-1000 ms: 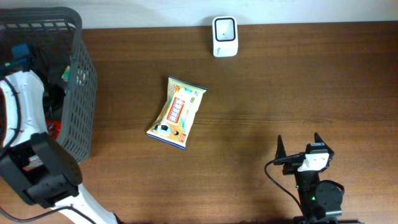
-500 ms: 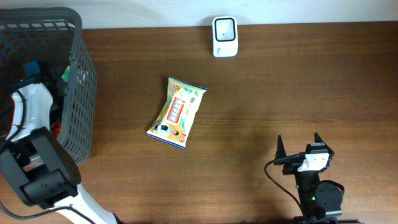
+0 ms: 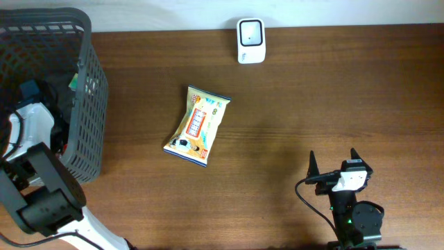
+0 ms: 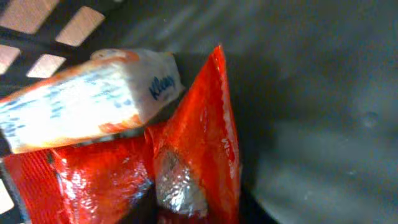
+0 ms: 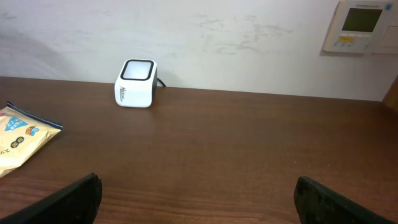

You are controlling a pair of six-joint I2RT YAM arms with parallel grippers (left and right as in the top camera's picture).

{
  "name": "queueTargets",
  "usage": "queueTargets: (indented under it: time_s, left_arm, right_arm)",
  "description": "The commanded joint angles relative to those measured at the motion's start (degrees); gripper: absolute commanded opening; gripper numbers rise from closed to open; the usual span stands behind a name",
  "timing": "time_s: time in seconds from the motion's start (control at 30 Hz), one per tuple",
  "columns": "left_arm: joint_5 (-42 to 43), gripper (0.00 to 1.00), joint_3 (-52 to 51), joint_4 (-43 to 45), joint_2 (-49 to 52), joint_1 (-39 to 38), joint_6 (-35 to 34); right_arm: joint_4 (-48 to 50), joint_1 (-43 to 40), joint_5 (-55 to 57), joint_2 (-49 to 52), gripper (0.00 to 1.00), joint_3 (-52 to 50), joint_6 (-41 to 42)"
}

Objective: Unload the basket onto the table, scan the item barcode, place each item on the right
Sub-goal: 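Reach the left gripper back into the basket and grasp the red jerky bag, then carry the red jerky bag out and release it beside the wafer bag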

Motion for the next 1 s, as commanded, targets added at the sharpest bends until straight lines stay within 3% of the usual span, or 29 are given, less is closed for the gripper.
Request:
queueTargets:
  time_s: [0.0,0.17,0.33,0.57,0.73,0.77,0.97]
  left_arm:
    - [1.8,0.02,0.2,-0.4,-0.1,0.2,-0.4]
    - [4.5,0.0,6.2,-3.9,-3.4,0.0,-0.4]
    - [17.7,0.0,16.8,-8.4,-11.6,0.0,-0.4]
    - [31.2,0.0,22.6,-6.1,-26.5,-3.6,2.2]
    - [34.8,0.0,22.6,-4.6,-33.0,-18.1,2.2]
    - [34.8,0.0,22.4,-4.6,-32.4,-24.9,2.2]
    - [34.6,0.0,22.4,-4.6,-24.4,-43.2,3.4]
  right_arm:
    - [-0.2,-0.3,0.9,-0.3,0.98,-0.5,0.0]
    - [-0.2,-0.3,0.9,-0.3,0.98,-0.5,0.0]
    - [-0.2,-0.3,0.9,-0.3,0.98,-0.5,0.0]
    - [-0.2,-0.3,0.9,-0.3,0.98,-0.5,0.0]
    - [-0.2,-0.3,0.9,-0.3,0.98,-0.5,0.0]
    - [-0.2,-0.3,0.9,-0.3,0.98,-0.5,0.0]
    - [-0.2,-0.3,0.9,-0.3,0.98,-0.5,0.0]
